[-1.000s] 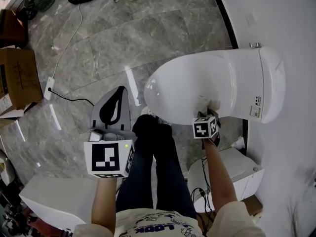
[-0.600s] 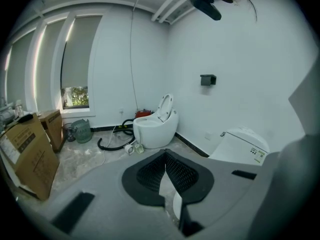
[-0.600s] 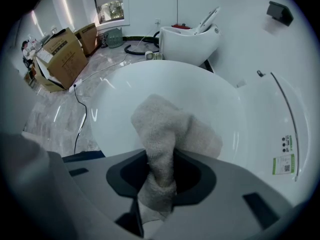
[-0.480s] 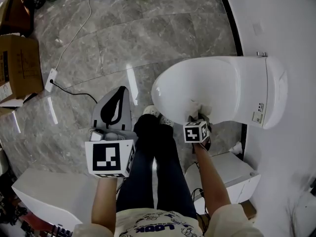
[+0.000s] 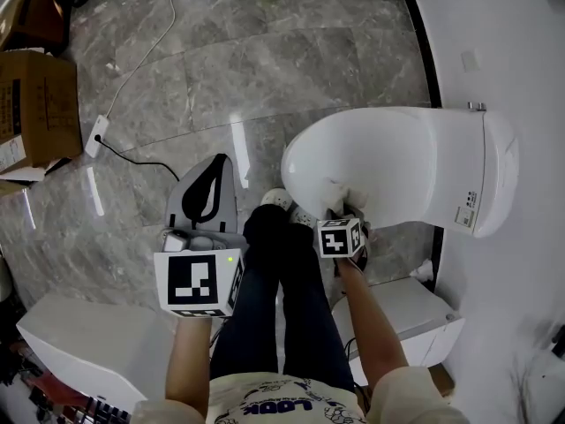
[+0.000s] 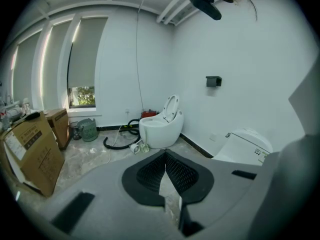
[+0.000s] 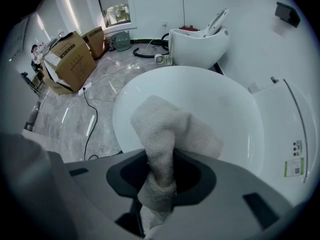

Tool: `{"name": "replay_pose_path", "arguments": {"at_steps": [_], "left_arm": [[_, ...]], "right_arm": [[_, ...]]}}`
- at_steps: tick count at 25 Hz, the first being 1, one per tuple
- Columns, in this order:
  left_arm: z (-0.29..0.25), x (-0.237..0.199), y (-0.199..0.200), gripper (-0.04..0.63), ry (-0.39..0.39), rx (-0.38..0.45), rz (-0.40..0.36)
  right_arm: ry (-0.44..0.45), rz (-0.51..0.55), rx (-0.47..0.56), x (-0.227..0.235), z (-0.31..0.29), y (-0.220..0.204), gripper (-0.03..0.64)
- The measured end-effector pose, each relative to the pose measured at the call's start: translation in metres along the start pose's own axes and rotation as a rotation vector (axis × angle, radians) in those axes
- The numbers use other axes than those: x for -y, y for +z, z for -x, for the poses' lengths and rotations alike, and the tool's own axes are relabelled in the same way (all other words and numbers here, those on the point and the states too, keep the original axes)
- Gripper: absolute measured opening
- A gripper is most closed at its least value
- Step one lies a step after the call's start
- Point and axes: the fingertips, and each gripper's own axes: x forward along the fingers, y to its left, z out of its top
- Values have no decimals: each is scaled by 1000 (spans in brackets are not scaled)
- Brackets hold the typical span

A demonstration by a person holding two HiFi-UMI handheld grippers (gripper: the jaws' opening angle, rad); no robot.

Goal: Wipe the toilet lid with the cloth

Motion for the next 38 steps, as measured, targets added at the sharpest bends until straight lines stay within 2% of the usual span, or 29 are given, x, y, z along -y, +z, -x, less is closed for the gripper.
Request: {"name": "replay_pose_path", "arguments": {"at_steps": [12,21,25,29,38], "left_arm": [[9,-16,-5,9,31,-5,6],[10,-12,12,9,36,8,3],[14,-8,42,9,29,39,-8],[19,0,90,9,16,107,-19],[51,31,188,9,-30,214,-52]], "right_arm": [[80,70,27,-55,-3,25,115],[155,-2,56,-47,9,33,115],[156,-41,130,-39,46,50,114],[129,-125,239,-18,101,78,114],[70,-263,549,37,265,143,115]]}}
